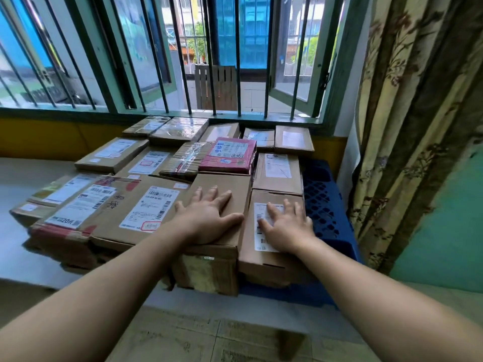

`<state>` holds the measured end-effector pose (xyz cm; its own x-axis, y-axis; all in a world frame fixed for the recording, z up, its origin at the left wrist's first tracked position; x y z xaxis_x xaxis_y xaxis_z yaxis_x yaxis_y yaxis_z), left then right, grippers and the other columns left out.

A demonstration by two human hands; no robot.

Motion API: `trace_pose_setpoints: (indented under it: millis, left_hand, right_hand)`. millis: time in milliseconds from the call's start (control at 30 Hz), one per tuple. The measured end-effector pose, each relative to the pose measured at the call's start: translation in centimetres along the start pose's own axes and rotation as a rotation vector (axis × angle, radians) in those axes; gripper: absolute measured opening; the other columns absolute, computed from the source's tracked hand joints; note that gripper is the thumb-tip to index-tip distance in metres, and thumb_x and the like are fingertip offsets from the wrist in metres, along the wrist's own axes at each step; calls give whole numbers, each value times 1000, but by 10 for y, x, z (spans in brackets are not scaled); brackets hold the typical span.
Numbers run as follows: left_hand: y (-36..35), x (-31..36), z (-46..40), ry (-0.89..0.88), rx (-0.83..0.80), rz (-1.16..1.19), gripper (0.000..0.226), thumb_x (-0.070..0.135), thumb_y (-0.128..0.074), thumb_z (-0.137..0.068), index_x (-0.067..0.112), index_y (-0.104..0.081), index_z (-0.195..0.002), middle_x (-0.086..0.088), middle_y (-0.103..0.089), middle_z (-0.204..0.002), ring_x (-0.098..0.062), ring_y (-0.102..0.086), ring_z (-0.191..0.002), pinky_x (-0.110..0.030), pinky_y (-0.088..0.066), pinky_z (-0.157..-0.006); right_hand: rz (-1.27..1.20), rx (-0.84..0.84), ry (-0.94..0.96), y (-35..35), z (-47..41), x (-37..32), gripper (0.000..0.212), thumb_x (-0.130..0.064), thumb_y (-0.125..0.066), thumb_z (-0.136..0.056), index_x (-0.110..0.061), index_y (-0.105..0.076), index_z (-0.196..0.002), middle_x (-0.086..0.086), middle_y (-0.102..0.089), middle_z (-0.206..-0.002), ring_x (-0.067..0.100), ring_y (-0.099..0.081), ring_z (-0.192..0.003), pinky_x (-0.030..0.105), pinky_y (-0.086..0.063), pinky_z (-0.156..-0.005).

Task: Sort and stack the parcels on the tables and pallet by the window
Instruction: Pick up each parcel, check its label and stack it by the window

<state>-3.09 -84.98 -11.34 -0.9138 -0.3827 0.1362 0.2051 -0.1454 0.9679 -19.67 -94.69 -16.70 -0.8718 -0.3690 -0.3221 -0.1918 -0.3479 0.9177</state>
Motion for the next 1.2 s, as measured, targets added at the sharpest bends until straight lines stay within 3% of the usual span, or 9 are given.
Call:
trace_pose_setpoints:
  millis: [200,267,367,567,767,833,933,1033,1200]
  left_hand:
    - [9,-46,-1,28,140,167,81,76,-33,-84,36,-14,-152,-1,-2,-162,-20,-1,-149,-54,-10,-118]
    - [6,-70,0,40,131,199,80,72,-36,-86,31,-17,-152,-4,-7,-162,-20,-5,-149,-48,-10,-119]
    - [1,-95,-3,44,19,209,97,85,-29,-70,31,-25,-151,-3,-21,-159,-22,-16,-147,-44,-15,-119]
    - [-9,-101,-5,29,-72,88,82,75,-20,-84,23,-36,-145,-11,-22,-157,-34,-17,-145,-53,-19,-115]
    - [16,-116,6,-153,-30,251,50,45,-28,-102,18,-47,-139,-9,-44,-147,-22,-39,-134,-29,-29,-106]
    - [22,-138,8,-141,28,90,50,43,-30,-102,19,-39,-145,-7,-31,-155,-21,-27,-142,-35,-20,-112]
    - [5,-172,4,-56,-36,-114,59,59,-28,-96,38,-20,-151,1,0,-162,-29,3,-148,-62,-1,-114]
    - [-11,-179,-3,-24,-31,-51,66,63,-26,-93,39,-7,-152,1,10,-161,-27,14,-147,-63,10,-112]
    - [-8,-171,0,-50,-55,-56,67,64,-23,-94,37,-2,-152,-1,12,-161,-25,12,-147,-64,12,-110]
  right_hand:
    - [-239,191,121,28,-3,-32,63,-56,-28,-100,-25,-25,-154,8,-23,-161,29,-16,-148,50,-15,-120]
    - [-228,192,218,31,5,-59,65,-59,-31,-100,-25,-25,-155,6,-22,-162,27,-15,-149,49,-16,-120]
    - [-88,106,267,29,9,-97,68,-63,-31,-98,-27,-23,-156,8,-13,-164,28,-6,-151,51,-12,-121]
    - [80,43,155,12,7,-122,71,-67,-36,-94,-35,-19,-155,5,-4,-165,31,5,-151,53,-5,-120]
    - [189,80,45,26,10,-140,71,-69,-39,-91,-32,-29,-152,8,-21,-161,31,-16,-148,52,-20,-117]
    - [193,96,34,26,11,-154,74,-71,-38,-91,-33,-26,-154,8,-20,-162,30,-14,-149,50,-18,-118]
    - [184,90,37,11,10,-168,74,-73,-32,-91,-35,-23,-154,9,-16,-164,28,-9,-151,52,-7,-120]
    - [183,97,12,-2,5,-173,73,-74,-29,-91,-38,-21,-154,7,-9,-165,26,0,-152,53,4,-120]
    - [183,108,-12,-1,6,-175,73,-74,-31,-91,-39,-22,-154,4,-10,-165,25,-2,-152,53,3,-119]
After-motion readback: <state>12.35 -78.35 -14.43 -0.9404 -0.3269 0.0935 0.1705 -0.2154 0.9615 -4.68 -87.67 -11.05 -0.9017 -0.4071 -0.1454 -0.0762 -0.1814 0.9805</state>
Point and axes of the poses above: each hand's wrist, its own z-axis away from the middle knuckle, its own y-axis out of the back of the hand, x = y × z, the point moved 3 cm from there along -z, towards the middle knuckle
